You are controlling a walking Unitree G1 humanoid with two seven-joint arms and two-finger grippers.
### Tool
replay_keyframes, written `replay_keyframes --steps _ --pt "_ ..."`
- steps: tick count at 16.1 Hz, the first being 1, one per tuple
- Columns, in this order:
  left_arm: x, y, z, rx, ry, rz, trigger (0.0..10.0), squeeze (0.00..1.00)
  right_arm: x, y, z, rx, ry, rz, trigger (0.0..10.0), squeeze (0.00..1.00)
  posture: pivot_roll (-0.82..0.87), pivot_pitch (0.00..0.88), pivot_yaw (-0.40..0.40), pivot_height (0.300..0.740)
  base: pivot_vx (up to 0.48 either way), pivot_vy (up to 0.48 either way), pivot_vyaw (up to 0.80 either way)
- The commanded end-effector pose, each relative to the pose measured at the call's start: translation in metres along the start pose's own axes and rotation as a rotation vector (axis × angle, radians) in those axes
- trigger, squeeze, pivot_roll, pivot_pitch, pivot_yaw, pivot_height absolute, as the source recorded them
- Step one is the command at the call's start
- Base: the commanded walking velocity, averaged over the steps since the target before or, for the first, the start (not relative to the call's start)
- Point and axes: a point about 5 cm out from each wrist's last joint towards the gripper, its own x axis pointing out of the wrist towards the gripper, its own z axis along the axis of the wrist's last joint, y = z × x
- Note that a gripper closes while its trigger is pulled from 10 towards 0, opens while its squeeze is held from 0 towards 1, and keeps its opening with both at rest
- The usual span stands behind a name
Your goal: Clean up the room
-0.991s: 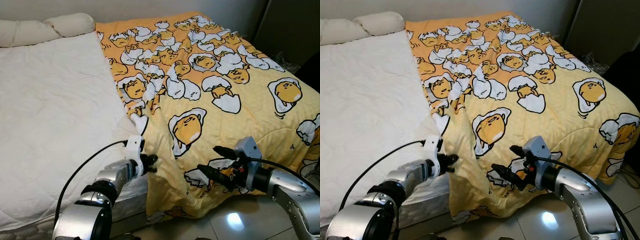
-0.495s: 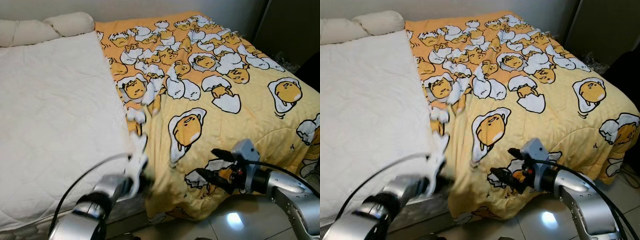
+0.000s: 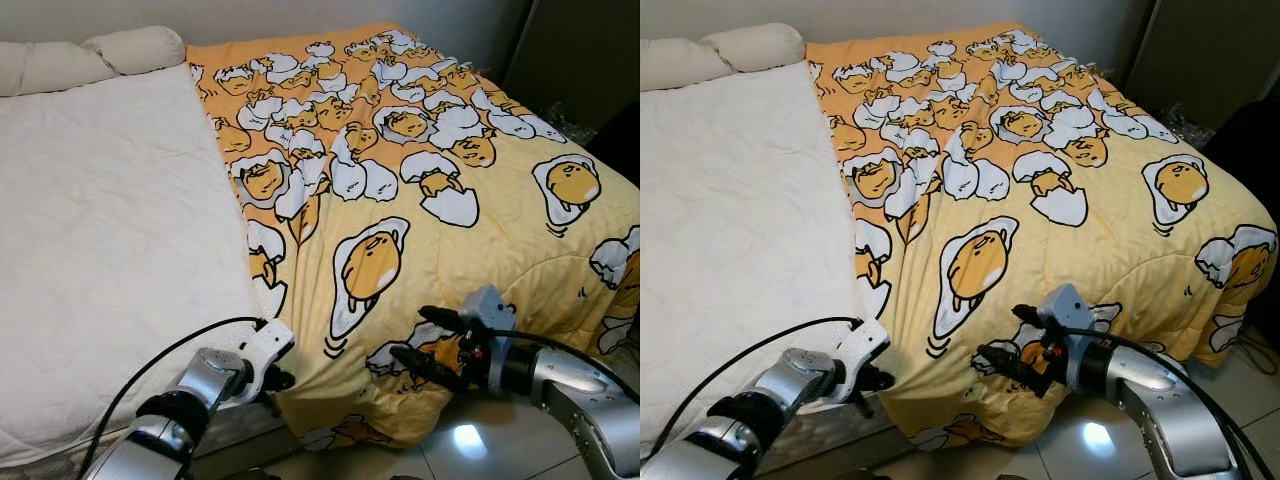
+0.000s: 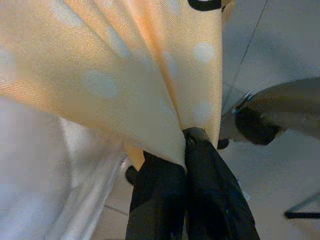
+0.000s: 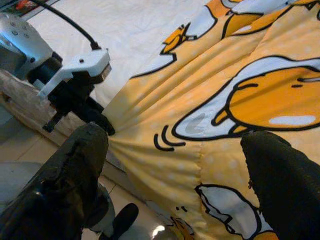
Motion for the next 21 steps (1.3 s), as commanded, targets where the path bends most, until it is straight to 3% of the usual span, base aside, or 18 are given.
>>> replay_keyframes --steps 1,3,7,8,9,10,15,17,18,19,20,21 --pt "-0.002 -0.002 -0.026 -0.018 0.108 -0.027 0.0 0.00 -0.001 0.001 0.002 -0.008 -0.004 0.006 10.0 0.00 -0.16 0.000 0.057 0.740 0.000 0.000 0.00" --pt "-0.004 0.000 -0.025 -0.044 0.090 -0.016 0.0 0.00 0.000 0.001 0.001 -0.006 -0.004 0.005 10.0 0.00 -0.16 0.000 0.059 0.740 0.000 0.000 0.00" --pt "-0.001 0.001 -0.033 0.003 0.113 0.083 0.0 0.00 0.009 0.002 0.004 -0.007 -0.019 0.017 10.0 0.00 -0.15 0.000 0.061 0.740 0.000 0.000 0.00" --pt "-0.001 0.003 -0.031 -0.001 0.102 0.107 10.0 0.00 0.009 0.002 0.004 -0.007 -0.021 0.024 10.0 0.00 -0.15 0.000 0.060 0.740 0.000 0.000 0.00" --pt "-0.003 0.007 -0.028 -0.030 0.081 0.129 10.0 0.00 0.010 0.002 0.005 -0.007 -0.023 0.037 10.0 0.00 -0.15 0.000 0.058 0.740 0.000 0.000 0.00" --pt "-0.006 0.011 -0.026 -0.065 0.057 0.141 10.0 1.00 0.012 0.001 0.005 -0.012 -0.021 0.044 10.0 0.00 -0.14 0.000 0.058 0.740 0.000 0.000 0.00" --pt "-0.017 0.020 -0.034 -0.088 0.051 0.131 10.0 1.00 0.017 -0.006 0.005 -0.030 0.013 0.063 10.0 0.00 -0.13 0.000 0.062 0.740 0.000 0.000 0.00" --pt "-0.027 0.025 -0.038 -0.119 -0.004 0.137 10.0 1.00 0.017 -0.010 0.003 -0.027 0.023 0.055 10.0 0.00 -0.13 0.000 0.075 0.740 0.000 0.000 0.00" --pt "-0.033 0.029 -0.035 -0.142 -0.085 0.166 10.0 1.00 0.016 -0.012 0.003 -0.010 0.019 0.042 10.0 0.00 -0.14 0.000 0.079 0.740 0.000 0.000 0.00" --pt "-0.059 0.043 -0.013 -0.194 -0.399 0.296 10.0 1.00 0.014 -0.015 0.004 0.037 -0.024 0.000 10.0 0.00 -0.14 0.000 0.076 0.740 0.000 0.000 0.00" --pt "-0.068 0.048 -0.008 -0.227 -0.467 0.357 10.0 1.00 0.014 -0.015 0.004 0.037 -0.032 -0.013 10.0 0.00 -0.14 0.000 0.075 0.740 0.000 0.000 0.00" --pt "-0.095 0.054 0.007 -0.262 -0.619 0.508 10.0 1.00 0.014 -0.016 0.002 0.031 -0.066 -0.098 10.0 0.00 -0.13 0.000 0.062 0.740 0.000 0.000 0.00"
